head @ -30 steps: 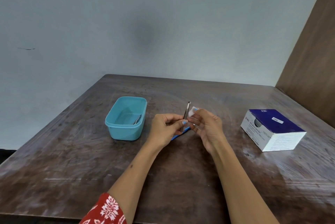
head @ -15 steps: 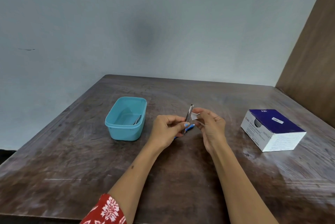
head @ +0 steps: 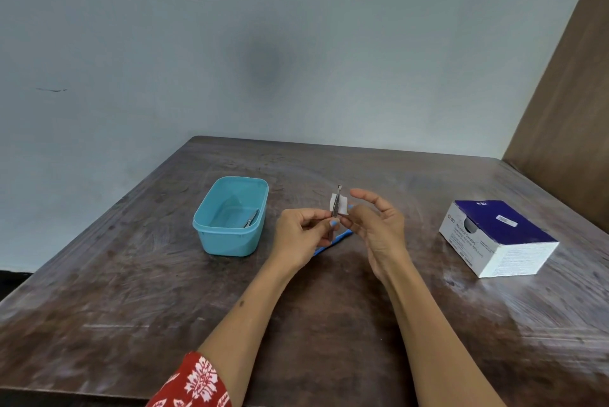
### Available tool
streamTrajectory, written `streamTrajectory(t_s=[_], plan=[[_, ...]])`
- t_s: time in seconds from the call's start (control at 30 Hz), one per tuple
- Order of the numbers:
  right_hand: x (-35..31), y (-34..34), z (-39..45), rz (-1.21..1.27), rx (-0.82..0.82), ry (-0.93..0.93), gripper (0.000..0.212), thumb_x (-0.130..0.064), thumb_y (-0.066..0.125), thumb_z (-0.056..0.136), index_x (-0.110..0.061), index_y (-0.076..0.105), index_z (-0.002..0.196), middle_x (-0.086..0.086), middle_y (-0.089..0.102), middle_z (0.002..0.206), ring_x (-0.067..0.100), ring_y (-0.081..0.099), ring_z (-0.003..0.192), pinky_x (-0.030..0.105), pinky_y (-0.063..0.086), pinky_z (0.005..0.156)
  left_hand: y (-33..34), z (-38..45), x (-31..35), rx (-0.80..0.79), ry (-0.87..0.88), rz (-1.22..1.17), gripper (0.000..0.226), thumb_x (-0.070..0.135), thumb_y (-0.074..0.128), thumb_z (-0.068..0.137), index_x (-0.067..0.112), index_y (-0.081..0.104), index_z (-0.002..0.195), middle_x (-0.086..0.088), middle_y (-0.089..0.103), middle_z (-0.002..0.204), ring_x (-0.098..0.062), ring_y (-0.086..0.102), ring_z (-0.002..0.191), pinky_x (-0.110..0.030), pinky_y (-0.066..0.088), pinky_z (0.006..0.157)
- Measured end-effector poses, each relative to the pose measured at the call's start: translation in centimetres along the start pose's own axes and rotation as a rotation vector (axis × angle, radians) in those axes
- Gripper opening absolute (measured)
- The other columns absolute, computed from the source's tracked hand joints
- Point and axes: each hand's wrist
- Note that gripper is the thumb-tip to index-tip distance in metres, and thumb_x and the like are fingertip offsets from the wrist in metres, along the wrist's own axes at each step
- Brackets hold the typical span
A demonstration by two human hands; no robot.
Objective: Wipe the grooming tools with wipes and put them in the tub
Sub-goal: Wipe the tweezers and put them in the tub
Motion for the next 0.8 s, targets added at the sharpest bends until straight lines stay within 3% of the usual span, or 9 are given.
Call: streamTrajectory(t_s=[0.13, 0.27, 0.4, 0.63, 0.8], plan=[[0.08, -0.21, 0.01, -0.044, -0.049, 0.008, 0.025, 0.001, 0.073, 0.072, -0.015, 0.067, 0.091, 0.0, 0.076, 0.081, 0.011, 0.071, 0.08, 0.027, 0.055, 0.073, -0.2, 0.02, 0.09, -0.012, 0.005, 0.011, 0.017, 0.006, 0.065, 0.084, 0.008, 0.071, 0.1, -0.002, 0.07, 0.077, -0.011, 0.067, 0.072, -0.025, 0.058, 0.067], [0.06, -0.32, 0.02, -0.052, -0.09, 0.024, 0.025, 0.0, 0.074, 0.072, -0.014, 0.066, 0.091, -0.002, 0.076, 0.08, 0.006, 0.07, 0.077, 0.016, 0.051, 0.066, -0.29, 0.01, 0.36, -0.028, 0.012, 0.021, 0.02, 0.006, 0.064, 0.085, 0.005, 0.069, 0.104, -0.002, 0.069, 0.077, -0.009, 0.066, 0.071, -0.021, 0.057, 0.066], [0.02, -0.19, -0.09, -0.066, -0.104, 0.04, 0.026, 0.001, 0.075, 0.069, -0.012, 0.065, 0.088, 0.001, 0.075, 0.075, 0.009, 0.07, 0.073, 0.023, 0.052, 0.074, -0.26, -0.05, 0.47, -0.045, 0.001, 0.002, 0.018, 0.004, 0.063, 0.085, 0.003, 0.069, 0.102, -0.006, 0.068, 0.076, -0.009, 0.064, 0.067, -0.017, 0.055, 0.062], [-0.17, -0.61, 0.36, 0.025, 0.051, 0.036, 0.032, -0.003, 0.077, 0.069, -0.017, 0.058, 0.09, -0.004, 0.072, 0.064, 0.002, 0.064, 0.06, 0.027, 0.047, 0.067, 0.32, -0.45, 0.52, -0.162, -0.085, -0.04, 0.021, 0.001, 0.064, 0.083, -0.004, 0.066, 0.104, -0.012, 0.069, 0.079, -0.011, 0.066, 0.064, -0.024, 0.057, 0.062], [-0.13, -0.42, 0.13, -0.049, 0.011, 0.047, 0.032, -0.002, 0.077, 0.069, -0.017, 0.057, 0.089, -0.002, 0.072, 0.064, 0.004, 0.066, 0.059, 0.027, 0.049, 0.066, 0.32, -0.4, 0.48, -0.105, -0.06, -0.042, 0.018, 0.003, 0.065, 0.083, 0.0, 0.068, 0.1, -0.008, 0.069, 0.074, -0.008, 0.066, 0.061, -0.02, 0.057, 0.06]])
Point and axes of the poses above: each hand's wrist, its own z-axis towards the middle knuckle, its own y-axis out of the palm, x = y × z
